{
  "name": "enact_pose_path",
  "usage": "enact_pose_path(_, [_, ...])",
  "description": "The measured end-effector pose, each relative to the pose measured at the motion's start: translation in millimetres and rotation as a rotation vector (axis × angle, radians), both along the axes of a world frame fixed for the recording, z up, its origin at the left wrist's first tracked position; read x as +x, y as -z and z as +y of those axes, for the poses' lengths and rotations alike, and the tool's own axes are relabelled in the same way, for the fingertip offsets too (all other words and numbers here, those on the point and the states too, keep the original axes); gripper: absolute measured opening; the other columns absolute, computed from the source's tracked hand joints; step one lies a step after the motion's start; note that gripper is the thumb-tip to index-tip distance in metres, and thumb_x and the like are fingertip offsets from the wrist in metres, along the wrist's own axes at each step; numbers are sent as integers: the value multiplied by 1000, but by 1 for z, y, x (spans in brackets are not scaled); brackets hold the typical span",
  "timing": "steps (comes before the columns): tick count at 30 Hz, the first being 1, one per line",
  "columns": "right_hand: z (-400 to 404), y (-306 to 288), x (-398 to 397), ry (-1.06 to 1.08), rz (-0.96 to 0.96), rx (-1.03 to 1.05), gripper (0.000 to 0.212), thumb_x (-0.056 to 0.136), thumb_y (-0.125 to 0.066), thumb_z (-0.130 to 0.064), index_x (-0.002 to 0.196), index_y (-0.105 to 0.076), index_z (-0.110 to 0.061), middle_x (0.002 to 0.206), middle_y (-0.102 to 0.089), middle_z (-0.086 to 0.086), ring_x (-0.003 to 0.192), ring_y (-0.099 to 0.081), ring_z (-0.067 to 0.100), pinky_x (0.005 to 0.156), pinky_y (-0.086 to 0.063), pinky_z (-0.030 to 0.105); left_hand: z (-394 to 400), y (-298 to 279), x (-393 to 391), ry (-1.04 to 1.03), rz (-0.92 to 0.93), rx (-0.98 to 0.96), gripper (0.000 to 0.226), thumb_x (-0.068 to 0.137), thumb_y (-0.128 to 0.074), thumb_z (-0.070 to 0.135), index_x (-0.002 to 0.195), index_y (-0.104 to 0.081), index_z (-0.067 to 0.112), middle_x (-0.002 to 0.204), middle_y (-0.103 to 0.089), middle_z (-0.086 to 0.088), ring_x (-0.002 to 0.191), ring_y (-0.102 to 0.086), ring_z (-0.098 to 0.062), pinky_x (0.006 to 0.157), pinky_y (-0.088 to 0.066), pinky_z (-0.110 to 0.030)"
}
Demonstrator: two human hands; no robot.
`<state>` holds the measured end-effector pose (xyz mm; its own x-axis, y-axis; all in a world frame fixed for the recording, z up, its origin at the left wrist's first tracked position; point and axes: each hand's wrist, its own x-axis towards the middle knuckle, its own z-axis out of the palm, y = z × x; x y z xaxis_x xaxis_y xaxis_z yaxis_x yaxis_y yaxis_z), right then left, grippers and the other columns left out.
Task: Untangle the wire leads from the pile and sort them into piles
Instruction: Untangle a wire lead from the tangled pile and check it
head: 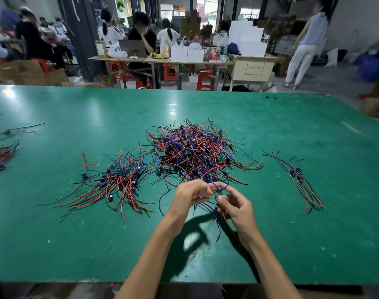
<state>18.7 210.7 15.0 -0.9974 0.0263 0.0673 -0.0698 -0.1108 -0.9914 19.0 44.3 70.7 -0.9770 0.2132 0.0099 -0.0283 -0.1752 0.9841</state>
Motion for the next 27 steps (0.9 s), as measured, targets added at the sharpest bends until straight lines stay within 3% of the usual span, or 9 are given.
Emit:
enact_pose_path(5, [-6,2,0,81,21,1,27,90,-74,-4,112,-72,-20,73,-66,0,65,-60,18,64,-56,30,-3,9,10,-53,-99,56,56,103,-37,49,98,-73,7,113,-76,-4,113,-69,-18,99,-50,-32])
enact_pose_path(7, [-9,2,1,88,41,7,26,89,-74,-3,108,-68,-20,72,-66,2,63,-58,19,60,-55,29,-4,15,12,-141,-144,54,62,108,-27,45,103,-72,2,109,-77,-7,109,-70,-21,97,-52,-33])
enact_pose_path(9, [-12,0,1,102,90,53,29,89,-74,-1,101,-64,-25,73,-68,-1,61,-57,14,56,-52,24,-7,18,14,-185,-144,13,50,110,-31,32,104,-72,4,107,-76,-12,103,-72,-25,89,-57,-33])
enact_pose_path(11, [-17,-4,0,112,169,157,32,89,-74,0,98,-62,-28,84,-71,-4,69,-62,11,64,-52,25,-11,18,16,-185,-118,-88,32,109,-39,19,107,-70,11,107,-75,-11,94,-73,-20,75,-58,-28])
enact_pose_path(14, [-24,-7,0,82,275,283,27,88,-76,-7,101,-64,-27,93,-72,-6,84,-69,14,76,-54,26,-14,15,20,-106,-50,-195,21,103,-56,31,110,-70,18,101,-77,-3,74,-69,-12,59,-53,-23])
enact_pose_path(16, [-28,-9,1,80,339,391,29,87,-72,-9,104,-64,-31,88,-73,-7,82,-71,13,75,-55,25,-16,10,21,-80,31,-265,17,95,-68,37,107,-72,26,97,-78,2,71,-68,-11,60,-53,-23])
enact_pose_path(20, [-30,-14,2,137,439,486,44,86,-74,-6,115,-62,-36,89,-72,-12,84,-71,10,79,-53,19,-17,5,19,-147,86,-243,14,92,-74,18,103,-73,25,85,-78,-1,62,-68,-8,58,-49,-16])
enact_pose_path(25, [-28,-7,-2,311,228,205,38,90,-76,-16,116,-60,-40,89,-74,-3,84,-71,12,79,-55,23,-19,6,18,-202,-8,-87,29,88,-76,14,113,-63,23,92,-79,-4,78,-75,-19,71,-54,-20])
enact_pose_path(27, [-22,2,-1,361,171,252,34,92,-74,-20,112,-60,-44,91,-73,-2,84,-70,8,78,-56,22,-20,7,19,-226,-5,-57,35,84,-79,14,117,-66,14,94,-79,-9,84,-76,-24,78,-59,-28])
